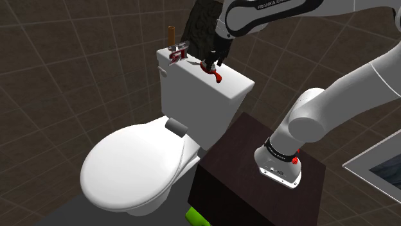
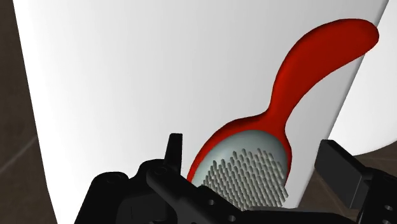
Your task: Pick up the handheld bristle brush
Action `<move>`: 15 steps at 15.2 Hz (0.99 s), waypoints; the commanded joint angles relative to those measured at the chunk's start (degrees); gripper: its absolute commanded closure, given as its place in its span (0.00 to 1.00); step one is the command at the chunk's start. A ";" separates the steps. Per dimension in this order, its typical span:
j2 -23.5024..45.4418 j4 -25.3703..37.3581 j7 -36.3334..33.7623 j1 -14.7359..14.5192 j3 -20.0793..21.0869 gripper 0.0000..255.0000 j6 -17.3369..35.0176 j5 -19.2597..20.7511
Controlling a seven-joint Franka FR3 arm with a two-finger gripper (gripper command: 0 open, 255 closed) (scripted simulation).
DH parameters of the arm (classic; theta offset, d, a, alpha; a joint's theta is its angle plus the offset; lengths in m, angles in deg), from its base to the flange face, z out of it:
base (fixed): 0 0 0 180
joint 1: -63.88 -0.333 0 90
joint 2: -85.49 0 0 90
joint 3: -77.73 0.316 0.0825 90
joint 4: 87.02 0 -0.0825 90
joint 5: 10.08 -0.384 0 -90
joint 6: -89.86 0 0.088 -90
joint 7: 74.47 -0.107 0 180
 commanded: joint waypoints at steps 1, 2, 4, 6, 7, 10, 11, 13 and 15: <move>0.09 -0.18 0.08 0.03 -0.07 1.00 0.30 0.01; 0.08 -0.17 0.11 0.04 -0.09 1.00 0.28 0.02; 0.08 -0.18 0.13 0.05 -0.10 1.00 0.29 0.02; 0.09 -0.14 0.15 0.06 -0.12 1.00 0.26 0.02; 0.10 -0.13 0.16 0.06 -0.12 1.00 0.26 0.02; 0.19 -0.08 0.01 -0.01 0.00 1.00 0.30 -0.03; -0.13 0.45 -0.04 0.00 0.04 1.00 -0.55 0.00; -0.70 1.55 -0.11 0.01 0.13 1.00 -2.23 0.02; -1.22 2.70 -0.19 0.01 0.21 1.00 -3.89 0.05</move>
